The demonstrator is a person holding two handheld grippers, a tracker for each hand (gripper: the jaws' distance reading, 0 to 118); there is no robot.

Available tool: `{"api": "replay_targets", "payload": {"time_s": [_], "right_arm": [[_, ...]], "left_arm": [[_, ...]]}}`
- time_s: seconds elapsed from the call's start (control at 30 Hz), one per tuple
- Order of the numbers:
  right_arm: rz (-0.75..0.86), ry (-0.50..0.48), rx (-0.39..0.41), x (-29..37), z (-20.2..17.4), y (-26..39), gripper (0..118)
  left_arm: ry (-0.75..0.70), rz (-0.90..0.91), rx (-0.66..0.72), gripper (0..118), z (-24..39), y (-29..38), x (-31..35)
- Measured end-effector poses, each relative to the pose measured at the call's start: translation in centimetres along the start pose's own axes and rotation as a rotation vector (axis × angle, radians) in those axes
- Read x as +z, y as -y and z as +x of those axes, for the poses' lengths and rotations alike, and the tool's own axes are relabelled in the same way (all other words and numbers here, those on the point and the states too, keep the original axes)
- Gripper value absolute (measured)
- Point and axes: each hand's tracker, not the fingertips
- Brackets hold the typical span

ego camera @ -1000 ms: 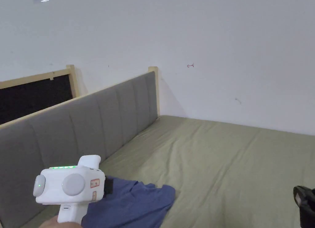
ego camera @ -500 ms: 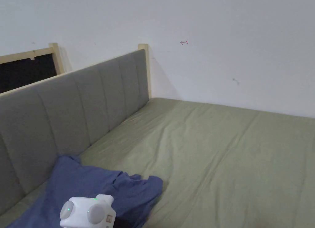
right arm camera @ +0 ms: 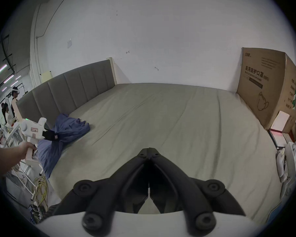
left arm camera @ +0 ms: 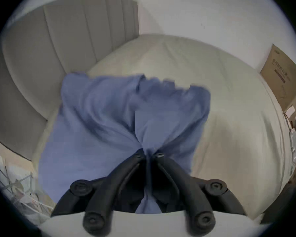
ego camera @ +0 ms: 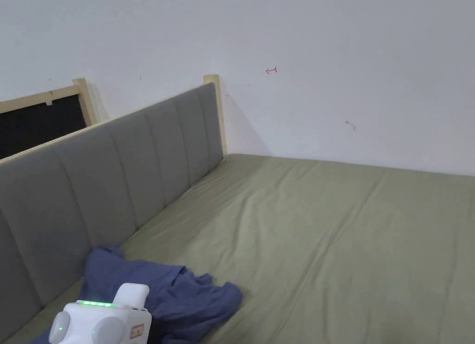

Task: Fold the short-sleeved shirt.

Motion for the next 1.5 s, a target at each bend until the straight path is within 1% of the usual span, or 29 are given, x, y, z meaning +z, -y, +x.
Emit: {"api": "replay_targets", "payload": {"time_s": [0.07,0.1,0.17,0.23,0.37,0.47,0.57,0.63,0.67,0.73,0.8,0.83,0.9,0.97,1.0,1.03,1.07,1.1,1.13,1.17,1.2,1.27,1.33,1.4,1.47,1.5], "right_arm": [[0.014,0.014,0.006,0.9,0.3,-0.4,0],[0.029,0.020,0.005,1.5,0.4,-0.7,0],[0.068,0.030,-0.010,2.8,1.0,-1.2,0],[0.100,0.043,-0.028,4.2,1.7,-1.7,0],[0.155,0.072,-0.058,6.9,3.1,-2.4,0],[0.196,0.092,-0.090,9.4,4.3,-2.9,0],[0.238,0.116,-0.117,12.1,5.8,-3.3,0],[0.264,0.144,-0.123,13.6,7.0,-3.5,0],[0.274,0.159,-0.126,14.2,7.5,-3.6,0],[0.298,0.193,-0.139,15.7,8.9,-3.6,0],[0.354,0.196,-0.167,17.2,10.4,-3.2,0],[0.376,0.216,-0.177,17.9,11.1,-2.9,0],[0.375,0.267,-0.186,18.4,12.2,-2.3,0],[0.333,0.298,-0.207,18.0,13.6,-1.5,0],[0.295,0.303,-0.235,17.5,14.3,-0.9,0],[0.266,0.301,-0.257,16.9,14.8,-0.3,0],[0.236,0.301,-0.275,16.4,15.2,0.2,0],[0.213,0.306,-0.292,15.9,15.4,0.9,0],[0.203,0.309,-0.301,15.6,15.5,1.4,0],[0.198,0.306,-0.300,15.3,15.5,1.8,0],[0.191,0.302,-0.298,15.1,15.4,2.0,0],[0.179,0.292,-0.286,14.7,15.2,2.1,0],[0.172,0.280,-0.266,14.5,14.9,1.7,0],[0.178,0.277,-0.255,14.5,14.4,0.9,0],[0.203,0.259,-0.254,14.8,14.0,-0.1,0],[0.220,0.248,-0.249,15.0,13.7,-0.7,0]], "left_arm": [[-0.063,0.074,-0.103,6,0.7,-1.8,2.8],[-0.055,0.109,-0.150,6,1.2,-2.8,4.5],[0.048,0.172,-0.182,6,2.6,-5.1,8.0],[0.066,0.263,-0.229,6,4.9,-7.2,11.6],[0.260,0.454,-0.218,6,10.8,-11.1,18.7],[0.443,0.539,-0.231,6,16.6,-13.3,23.0],[0.602,0.560,-0.297,6,23.6,-14.3,26.0],[0.710,0.531,-0.341,6,28.2,-14.5,26.5],[0.737,0.523,-0.351,6,30.2,-14.4,26.7],[0.810,0.465,-0.388,6,34.8,-13.9,26.0],[0.807,0.370,-0.398,6,39.2,-12.7,24.1],[0.818,0.300,-0.414,6,41.2,-11.9,22.4],[0.818,0.110,-0.450,6,44.9,-10.1,18.1],[0.756,-0.131,-0.464,6,48.1,-7.5,13.1],[0.718,-0.266,-0.450,6,49.2,-5.9,10.2],[0.723,-0.401,-0.432,6,49.6,-4.5,8.0],[0.742,-0.474,-0.380,6,49.7,-3.2,6.3],[0.748,-0.529,-0.332,9,49.7,-2.0,4.8],[0.742,-0.568,-0.307,34,49.3,-1.1,4.0],[0.740,-0.587,-0.296,74,49.1,-0.6,3.3],[0.742,-0.595,-0.288,99,48.9,-0.3,2.9],[0.754,-0.530,-0.276,98,47.8,-0.9,3.8],[0.778,-0.492,-0.199,98,46.3,-2.6,4.8],[0.783,-0.401,-0.143,98,44.3,-5.0,7.0],[0.803,-0.228,-0.129,98,41.9,-7.3,10.5],[0.822,-0.077,-0.129,98,40.4,-8.1,12.6]]}}
